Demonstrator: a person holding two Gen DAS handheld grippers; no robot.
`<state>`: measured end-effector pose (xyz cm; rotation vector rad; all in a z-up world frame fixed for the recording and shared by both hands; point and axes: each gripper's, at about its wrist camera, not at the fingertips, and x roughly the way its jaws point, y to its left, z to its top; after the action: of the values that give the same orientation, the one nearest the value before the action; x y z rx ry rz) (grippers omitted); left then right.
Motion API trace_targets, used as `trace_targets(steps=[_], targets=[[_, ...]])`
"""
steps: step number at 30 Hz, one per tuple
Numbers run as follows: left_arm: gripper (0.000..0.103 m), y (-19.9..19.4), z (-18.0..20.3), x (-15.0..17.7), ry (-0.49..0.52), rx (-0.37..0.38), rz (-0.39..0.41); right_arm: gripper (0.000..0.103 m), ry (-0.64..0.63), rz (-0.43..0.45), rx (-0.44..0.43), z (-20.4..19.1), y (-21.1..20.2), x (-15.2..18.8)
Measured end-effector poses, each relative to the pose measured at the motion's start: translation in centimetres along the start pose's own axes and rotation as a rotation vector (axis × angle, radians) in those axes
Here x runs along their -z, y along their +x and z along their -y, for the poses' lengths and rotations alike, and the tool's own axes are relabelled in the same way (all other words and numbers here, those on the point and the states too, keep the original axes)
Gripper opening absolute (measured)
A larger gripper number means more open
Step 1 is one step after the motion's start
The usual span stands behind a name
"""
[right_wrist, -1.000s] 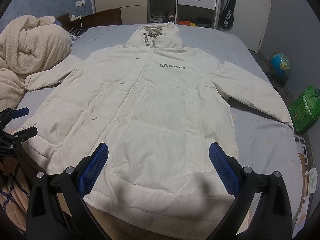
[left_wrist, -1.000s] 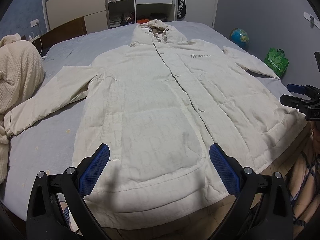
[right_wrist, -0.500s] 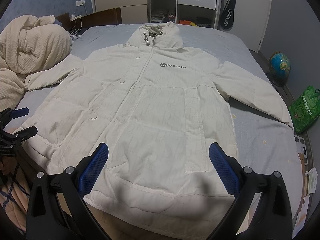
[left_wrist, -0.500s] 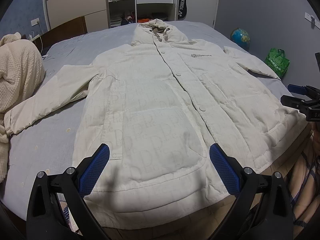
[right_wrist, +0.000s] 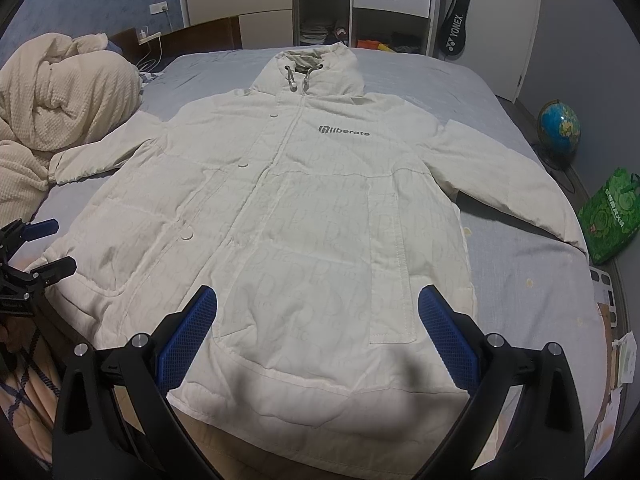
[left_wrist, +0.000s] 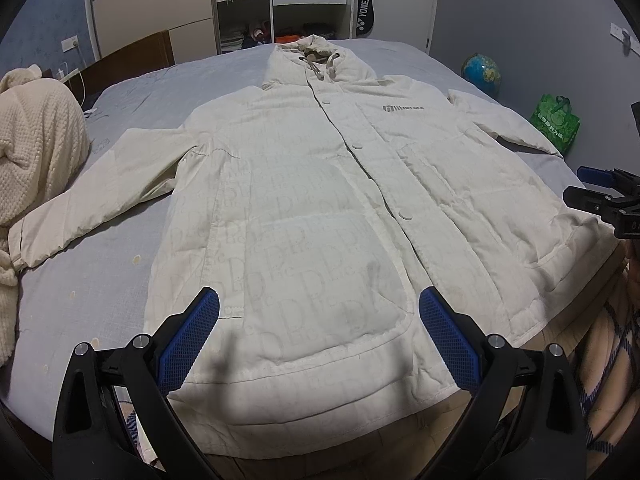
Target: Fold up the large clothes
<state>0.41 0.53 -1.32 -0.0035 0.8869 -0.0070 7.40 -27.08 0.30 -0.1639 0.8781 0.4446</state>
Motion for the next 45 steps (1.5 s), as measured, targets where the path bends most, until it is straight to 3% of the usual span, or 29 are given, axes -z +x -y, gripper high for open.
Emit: trace_targets(steps=[18, 25, 29, 31, 38, 45], targets=[[0.096, 1.1, 0.2, -0.2, 0.014, -0.010, -0.046, 0.096, 0.028, -0.019, -0.009, 0.6, 0.6, -0.3], [0.096, 1.7, 0.0, -0.5, 0.007, -0.006, -0.075, 0.096, 0.115, -0.053, -0.040, 2.7, 1.1, -1.1], [0.096, 2.4, -1.4, -1.3, -0.046, 0.019, -0.102, 0.096, 0.256, -0.033, -0.084, 7.0, 0.9, -2.4], [0.096, 2.8, -2.1, -1.8, -0.047, -0.007, -0.107, 0.096, 0.302, -0.019, -0.073, 9.4, 0.9, -2.9], [0.096, 3.3, -6.4, -2.9, -0.083, -0.077, -0.121, 0.096, 0.629, 0.031, -0.049, 24.8, 2.5, -3.5], [0.096, 3.7, -9.1, -3.3, -0.052, -0.180, -0.154, 0.091, 0.978, 0.072, -0.047, 39.1, 5.7, -0.6]])
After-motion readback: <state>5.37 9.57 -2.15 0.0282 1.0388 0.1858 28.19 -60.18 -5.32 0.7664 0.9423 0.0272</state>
